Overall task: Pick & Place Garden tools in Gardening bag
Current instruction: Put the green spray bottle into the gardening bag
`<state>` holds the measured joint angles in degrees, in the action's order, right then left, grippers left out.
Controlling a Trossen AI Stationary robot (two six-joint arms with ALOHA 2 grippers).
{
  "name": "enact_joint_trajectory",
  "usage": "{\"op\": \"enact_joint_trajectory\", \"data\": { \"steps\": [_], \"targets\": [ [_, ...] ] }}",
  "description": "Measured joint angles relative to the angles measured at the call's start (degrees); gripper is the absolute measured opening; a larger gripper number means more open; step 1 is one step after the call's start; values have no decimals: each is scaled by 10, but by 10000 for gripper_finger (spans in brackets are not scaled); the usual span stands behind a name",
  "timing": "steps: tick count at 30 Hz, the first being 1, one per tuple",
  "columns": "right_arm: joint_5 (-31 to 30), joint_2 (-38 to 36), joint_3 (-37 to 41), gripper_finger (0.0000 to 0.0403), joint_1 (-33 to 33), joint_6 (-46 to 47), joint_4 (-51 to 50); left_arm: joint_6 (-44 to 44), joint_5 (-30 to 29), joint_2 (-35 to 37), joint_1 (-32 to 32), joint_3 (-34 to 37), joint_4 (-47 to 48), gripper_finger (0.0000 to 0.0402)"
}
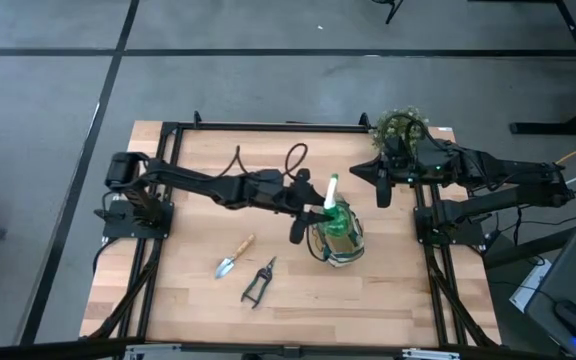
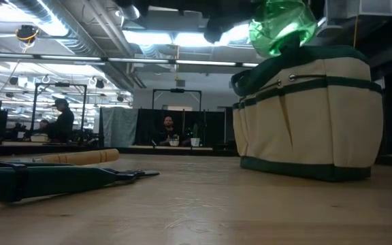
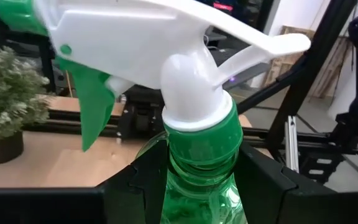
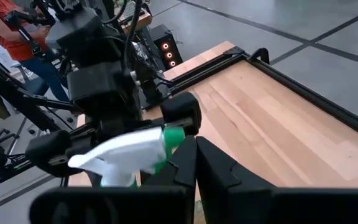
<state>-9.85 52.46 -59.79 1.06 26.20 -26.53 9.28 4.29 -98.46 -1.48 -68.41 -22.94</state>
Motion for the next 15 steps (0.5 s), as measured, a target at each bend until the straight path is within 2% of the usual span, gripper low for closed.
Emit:
{"op": "enact_joint_trajectory", "data": {
  "steps": [5, 8, 11, 15],
  "targets": [
    [0, -1, 0, 12, 0, 0, -1, 4, -7, -11, 0, -1, 6, 162],
    [0, -1, 0, 12, 0, 0, -1, 6, -44, -10, 0, -1, 11, 165],
    [0, -1, 0, 12, 0, 0, -1, 44, -77, -10, 0, -1, 22, 165],
    [0, -1, 0, 12, 0, 0, -2, 89, -81, -23, -3, -2, 26, 164]
  ]
}}
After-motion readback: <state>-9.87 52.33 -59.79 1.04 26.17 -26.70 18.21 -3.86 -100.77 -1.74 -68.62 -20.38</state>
